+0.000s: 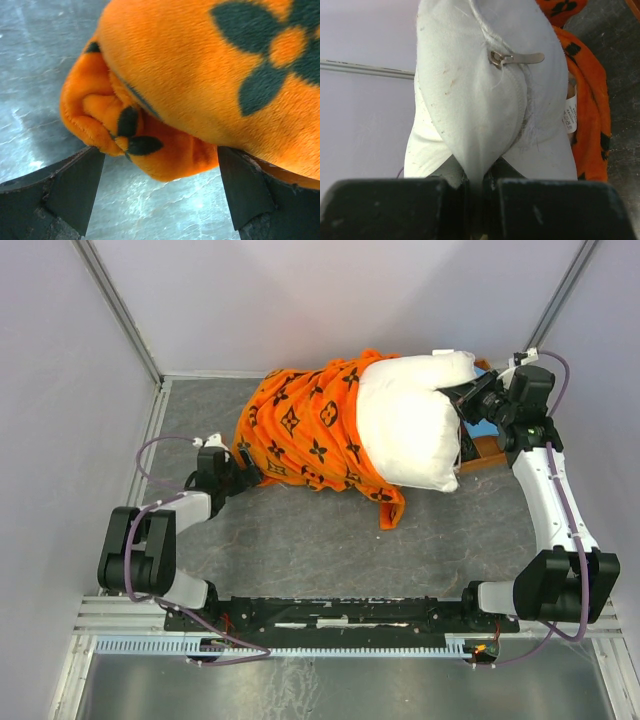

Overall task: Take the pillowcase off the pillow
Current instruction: Remove the pillow from the pillowcase.

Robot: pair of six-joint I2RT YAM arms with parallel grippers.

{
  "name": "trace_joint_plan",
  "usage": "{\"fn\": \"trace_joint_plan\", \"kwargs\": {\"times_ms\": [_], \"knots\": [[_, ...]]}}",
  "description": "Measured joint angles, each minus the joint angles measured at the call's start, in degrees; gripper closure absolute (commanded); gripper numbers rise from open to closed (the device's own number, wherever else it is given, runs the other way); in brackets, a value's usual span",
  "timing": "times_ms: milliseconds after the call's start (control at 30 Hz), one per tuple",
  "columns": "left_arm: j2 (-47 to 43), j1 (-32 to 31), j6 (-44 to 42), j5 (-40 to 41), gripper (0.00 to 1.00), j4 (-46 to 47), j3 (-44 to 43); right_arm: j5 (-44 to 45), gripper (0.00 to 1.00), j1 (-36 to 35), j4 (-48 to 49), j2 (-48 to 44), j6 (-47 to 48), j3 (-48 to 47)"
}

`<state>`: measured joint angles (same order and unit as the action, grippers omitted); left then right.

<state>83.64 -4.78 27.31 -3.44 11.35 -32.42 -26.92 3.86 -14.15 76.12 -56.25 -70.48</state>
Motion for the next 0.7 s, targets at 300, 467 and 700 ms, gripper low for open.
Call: {"fn": "trace_joint_plan", "kwargs": {"times_ms": [300, 467, 700], "knots": [[6.88, -1.99, 0.35, 0.46, 0.97, 0.72, -4.31, 0.00, 0.98, -0.24, 0.00, -0.44, -0.07, 0.48], [7.06, -1.05, 1.25, 1.77, 0.97, -0.87, -5.05, 0.00, 0.98, -0.37, 0.02, -0.94, -0.31, 0.57], [-6.97, 11.23, 8.26, 4.72, 0.97, -5.42, -0.96, -3.52, 0.98, 2.45, -2.21, 3.52, -6.47, -10.86]]}}
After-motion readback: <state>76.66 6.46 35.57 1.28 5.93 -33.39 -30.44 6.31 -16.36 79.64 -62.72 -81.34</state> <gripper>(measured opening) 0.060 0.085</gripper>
